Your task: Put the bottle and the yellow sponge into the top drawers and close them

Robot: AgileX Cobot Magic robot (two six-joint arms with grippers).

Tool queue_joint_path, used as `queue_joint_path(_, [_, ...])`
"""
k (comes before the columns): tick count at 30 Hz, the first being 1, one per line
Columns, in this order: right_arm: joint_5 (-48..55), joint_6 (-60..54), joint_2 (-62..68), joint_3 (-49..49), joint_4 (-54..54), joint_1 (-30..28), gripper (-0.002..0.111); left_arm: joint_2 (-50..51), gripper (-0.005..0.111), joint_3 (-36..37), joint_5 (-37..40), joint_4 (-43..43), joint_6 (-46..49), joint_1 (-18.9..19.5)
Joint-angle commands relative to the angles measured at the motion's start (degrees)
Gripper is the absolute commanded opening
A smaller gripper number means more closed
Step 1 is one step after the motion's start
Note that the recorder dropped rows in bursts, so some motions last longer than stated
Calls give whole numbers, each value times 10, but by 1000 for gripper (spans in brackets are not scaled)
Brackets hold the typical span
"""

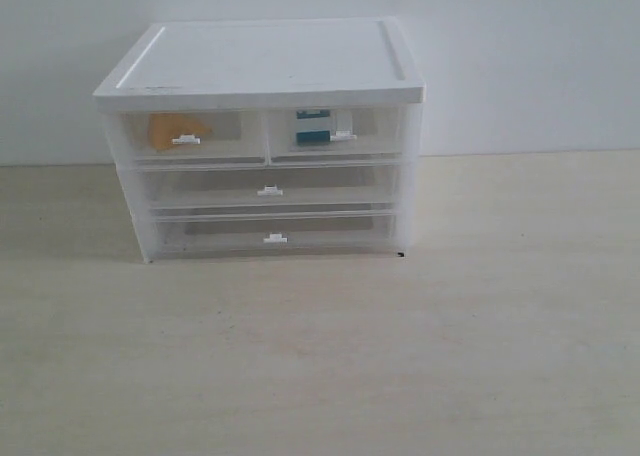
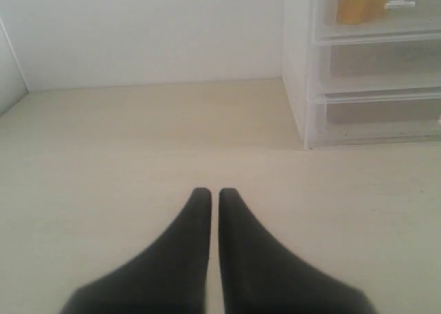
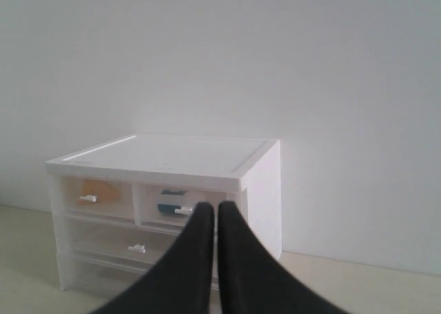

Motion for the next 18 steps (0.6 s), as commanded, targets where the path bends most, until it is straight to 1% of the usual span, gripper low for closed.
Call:
queue_joint_path(1, [-1, 1, -1, 2, 2, -1, 0, -1, 4, 2, 4, -6, 4, -1])
queue_joint_path(18, [-1, 1, -1, 2, 2, -1, 0, -1, 4, 2, 4, -6, 0, -1])
